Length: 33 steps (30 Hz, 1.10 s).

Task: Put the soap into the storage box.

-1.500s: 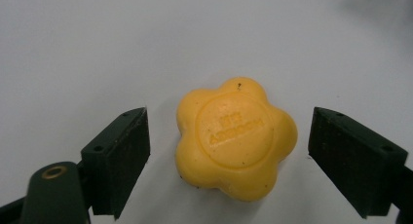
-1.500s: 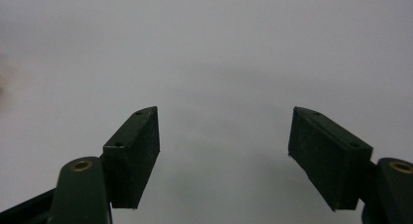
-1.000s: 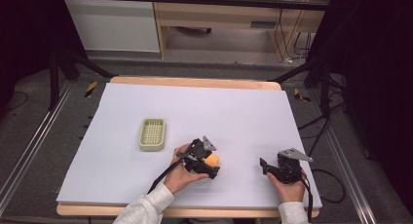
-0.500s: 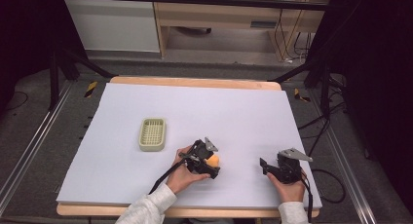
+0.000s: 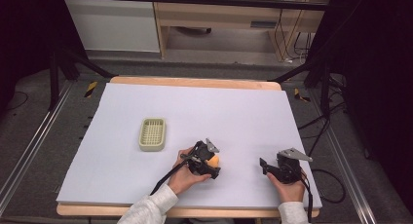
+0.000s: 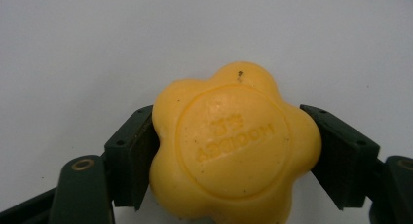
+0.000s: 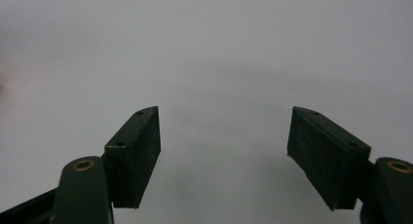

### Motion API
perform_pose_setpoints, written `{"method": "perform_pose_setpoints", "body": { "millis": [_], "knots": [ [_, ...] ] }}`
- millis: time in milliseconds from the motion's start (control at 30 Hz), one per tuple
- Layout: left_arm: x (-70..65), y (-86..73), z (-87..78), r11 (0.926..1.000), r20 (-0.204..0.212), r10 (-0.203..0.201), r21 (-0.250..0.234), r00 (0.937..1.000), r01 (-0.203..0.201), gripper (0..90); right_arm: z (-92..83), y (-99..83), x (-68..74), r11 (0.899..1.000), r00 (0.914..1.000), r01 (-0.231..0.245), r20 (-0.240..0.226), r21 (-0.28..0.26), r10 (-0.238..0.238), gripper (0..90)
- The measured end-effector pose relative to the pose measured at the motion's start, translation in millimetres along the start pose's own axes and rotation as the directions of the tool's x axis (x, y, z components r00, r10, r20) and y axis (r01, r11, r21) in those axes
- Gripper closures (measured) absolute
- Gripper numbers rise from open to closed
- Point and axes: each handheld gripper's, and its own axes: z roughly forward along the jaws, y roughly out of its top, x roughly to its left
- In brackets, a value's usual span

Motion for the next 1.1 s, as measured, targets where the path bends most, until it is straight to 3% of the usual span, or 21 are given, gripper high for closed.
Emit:
{"method": "perform_pose_setpoints", "body": {
  "millis": [700,1100],
  "knots": [
    [-2.9,-1.0,-0.9,0.9996,-0.020,-0.026,-0.011,0.9995,0.026,26.2,0.0,0.3,-0.2,1.000,1.0000,0.003,-0.001,0.000,-0.003,28.7],
    [2.2,-3.4,-19.3,0.9991,-0.012,-0.029,-0.033,0.9995,0.029,26.3,-0.2,0.2,-0.4,1.000,1.0000,0.003,0.001,-0.001,-0.003,28.7]
  ]
}}
